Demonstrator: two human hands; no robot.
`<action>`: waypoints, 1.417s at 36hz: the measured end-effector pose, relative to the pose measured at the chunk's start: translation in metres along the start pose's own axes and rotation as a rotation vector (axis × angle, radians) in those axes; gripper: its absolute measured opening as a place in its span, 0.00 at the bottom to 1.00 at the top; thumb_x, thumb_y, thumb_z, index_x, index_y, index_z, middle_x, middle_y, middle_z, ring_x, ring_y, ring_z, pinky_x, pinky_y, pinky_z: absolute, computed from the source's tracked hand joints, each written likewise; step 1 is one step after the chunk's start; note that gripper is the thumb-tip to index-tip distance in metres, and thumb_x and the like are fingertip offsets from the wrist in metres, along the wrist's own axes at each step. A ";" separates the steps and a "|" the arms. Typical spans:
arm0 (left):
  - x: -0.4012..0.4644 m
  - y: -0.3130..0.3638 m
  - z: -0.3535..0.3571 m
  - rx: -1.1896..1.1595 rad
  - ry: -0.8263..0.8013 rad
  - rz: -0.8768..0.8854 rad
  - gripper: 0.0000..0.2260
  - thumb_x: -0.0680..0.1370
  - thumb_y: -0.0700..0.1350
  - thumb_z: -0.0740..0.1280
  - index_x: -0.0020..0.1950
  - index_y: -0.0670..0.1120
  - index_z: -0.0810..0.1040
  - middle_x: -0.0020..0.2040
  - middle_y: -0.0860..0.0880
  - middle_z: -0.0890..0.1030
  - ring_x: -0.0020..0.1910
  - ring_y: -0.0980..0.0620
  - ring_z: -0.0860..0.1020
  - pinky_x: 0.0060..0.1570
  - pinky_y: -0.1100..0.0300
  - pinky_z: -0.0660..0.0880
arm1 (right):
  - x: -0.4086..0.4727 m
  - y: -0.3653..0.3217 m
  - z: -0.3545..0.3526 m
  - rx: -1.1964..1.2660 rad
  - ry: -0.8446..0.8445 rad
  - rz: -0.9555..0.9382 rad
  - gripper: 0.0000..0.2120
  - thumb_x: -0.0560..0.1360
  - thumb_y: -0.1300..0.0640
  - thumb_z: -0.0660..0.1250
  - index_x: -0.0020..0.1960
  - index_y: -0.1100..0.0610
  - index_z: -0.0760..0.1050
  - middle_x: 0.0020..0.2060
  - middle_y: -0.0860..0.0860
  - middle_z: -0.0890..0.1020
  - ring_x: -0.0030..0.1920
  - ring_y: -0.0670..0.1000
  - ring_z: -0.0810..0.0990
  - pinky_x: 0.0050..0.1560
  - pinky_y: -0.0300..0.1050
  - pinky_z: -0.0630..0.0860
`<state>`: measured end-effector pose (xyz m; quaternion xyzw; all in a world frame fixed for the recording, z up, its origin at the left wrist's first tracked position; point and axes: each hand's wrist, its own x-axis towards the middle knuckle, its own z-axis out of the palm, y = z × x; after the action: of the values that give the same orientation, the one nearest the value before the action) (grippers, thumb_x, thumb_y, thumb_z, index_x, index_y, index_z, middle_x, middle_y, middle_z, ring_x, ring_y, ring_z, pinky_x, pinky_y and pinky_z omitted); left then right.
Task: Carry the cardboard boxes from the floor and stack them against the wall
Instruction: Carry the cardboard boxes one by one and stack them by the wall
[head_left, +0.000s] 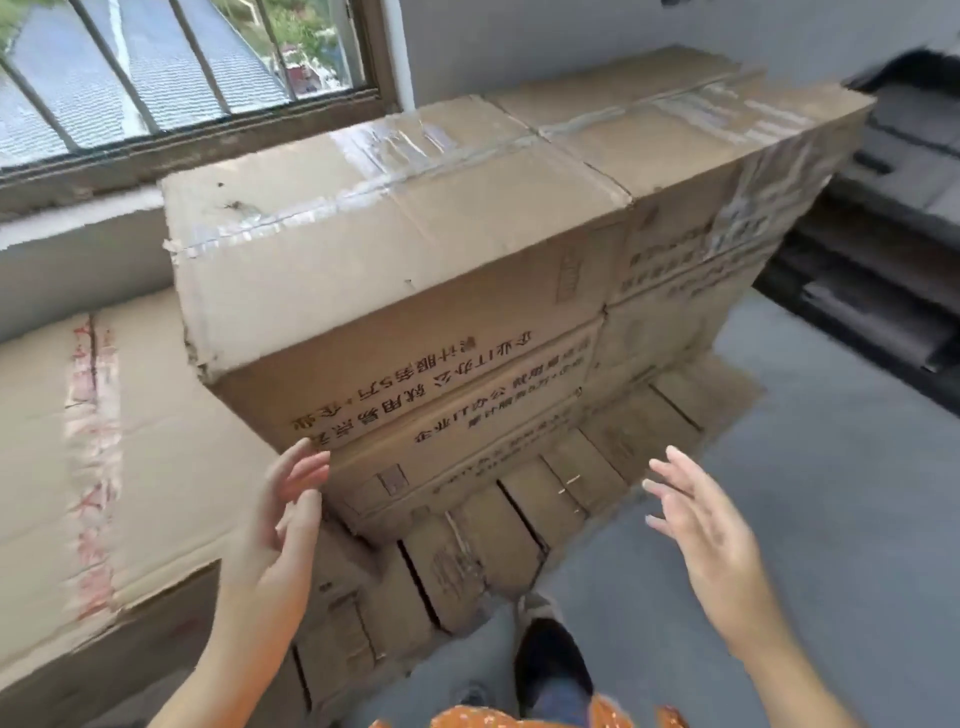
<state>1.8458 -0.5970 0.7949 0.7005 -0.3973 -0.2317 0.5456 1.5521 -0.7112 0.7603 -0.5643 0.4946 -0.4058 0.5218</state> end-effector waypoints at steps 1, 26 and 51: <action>-0.008 -0.006 0.001 0.000 -0.048 -0.018 0.17 0.75 0.58 0.59 0.64 0.60 0.71 0.58 0.56 0.80 0.61 0.59 0.76 0.59 0.58 0.74 | -0.018 0.007 0.000 0.008 0.037 0.032 0.39 0.57 0.20 0.63 0.62 0.39 0.69 0.58 0.33 0.78 0.59 0.40 0.78 0.61 0.49 0.74; -0.253 0.018 0.151 -0.021 -1.145 -0.080 0.17 0.70 0.64 0.67 0.57 0.62 0.78 0.52 0.56 0.83 0.51 0.57 0.81 0.54 0.62 0.76 | -0.435 0.069 -0.103 0.083 1.006 0.415 0.36 0.59 0.23 0.64 0.61 0.40 0.69 0.55 0.44 0.80 0.56 0.39 0.79 0.51 0.28 0.75; -0.631 0.139 0.413 0.036 -1.879 0.177 0.12 0.79 0.35 0.63 0.55 0.49 0.79 0.50 0.54 0.83 0.49 0.54 0.82 0.54 0.55 0.76 | -0.701 0.108 -0.303 0.287 1.893 0.544 0.17 0.72 0.42 0.69 0.60 0.41 0.73 0.54 0.38 0.81 0.55 0.44 0.80 0.61 0.57 0.74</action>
<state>1.1266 -0.3384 0.7350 0.2023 -0.7297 -0.6531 0.0064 1.1147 -0.0761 0.7320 0.1931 0.7659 -0.6111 0.0507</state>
